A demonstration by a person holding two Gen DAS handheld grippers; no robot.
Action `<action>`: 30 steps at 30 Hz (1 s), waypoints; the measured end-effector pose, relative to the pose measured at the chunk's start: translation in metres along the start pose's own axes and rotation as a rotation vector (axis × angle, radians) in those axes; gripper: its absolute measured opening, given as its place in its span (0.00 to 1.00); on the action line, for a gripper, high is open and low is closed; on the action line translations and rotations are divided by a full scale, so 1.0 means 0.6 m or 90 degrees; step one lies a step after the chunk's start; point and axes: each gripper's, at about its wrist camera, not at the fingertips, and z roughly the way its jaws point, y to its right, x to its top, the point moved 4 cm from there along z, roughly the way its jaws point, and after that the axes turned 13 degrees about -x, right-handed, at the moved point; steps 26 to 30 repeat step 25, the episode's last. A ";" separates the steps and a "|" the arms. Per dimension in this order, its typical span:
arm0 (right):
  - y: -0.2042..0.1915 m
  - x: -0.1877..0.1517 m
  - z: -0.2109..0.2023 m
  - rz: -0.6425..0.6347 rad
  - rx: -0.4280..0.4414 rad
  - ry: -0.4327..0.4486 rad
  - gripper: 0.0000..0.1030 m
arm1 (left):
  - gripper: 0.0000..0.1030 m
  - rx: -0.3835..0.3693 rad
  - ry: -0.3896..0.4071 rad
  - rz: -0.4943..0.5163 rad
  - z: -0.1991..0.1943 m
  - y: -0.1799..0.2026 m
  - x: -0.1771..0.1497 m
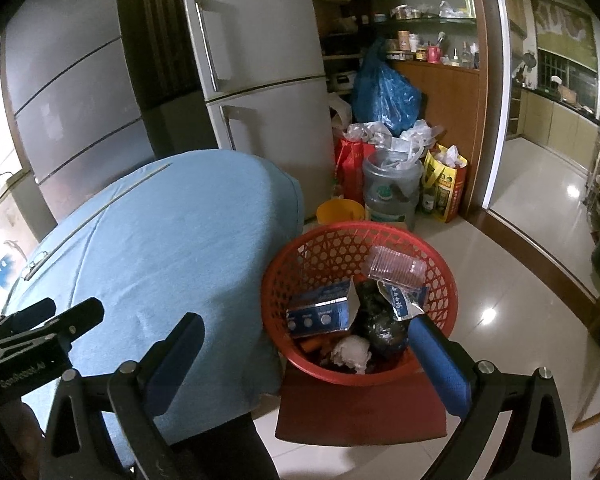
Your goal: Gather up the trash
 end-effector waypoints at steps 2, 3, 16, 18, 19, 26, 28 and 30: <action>-0.002 0.000 -0.001 -0.003 0.000 0.002 1.00 | 0.89 -0.002 -0.003 -0.001 0.002 0.000 0.000; -0.003 0.000 -0.002 -0.004 0.000 0.002 1.00 | 0.89 -0.002 -0.004 0.000 0.002 0.001 -0.001; -0.010 -0.002 -0.006 -0.010 -0.002 0.003 1.00 | 0.89 0.005 0.002 -0.002 0.000 0.002 -0.001; -0.010 -0.003 -0.005 -0.011 -0.002 0.002 1.00 | 0.89 0.002 0.005 -0.002 -0.001 0.002 -0.001; -0.010 -0.003 -0.006 -0.011 -0.002 0.002 1.00 | 0.89 -0.002 0.007 -0.003 -0.001 0.003 -0.001; -0.009 -0.004 -0.006 -0.014 -0.004 0.001 1.00 | 0.89 -0.008 0.012 0.001 -0.005 0.001 0.000; -0.009 -0.004 -0.006 -0.014 -0.004 0.001 1.00 | 0.89 -0.008 0.012 0.001 -0.005 0.001 0.000; -0.009 -0.004 -0.006 -0.014 -0.004 0.001 1.00 | 0.89 -0.008 0.012 0.001 -0.005 0.001 0.000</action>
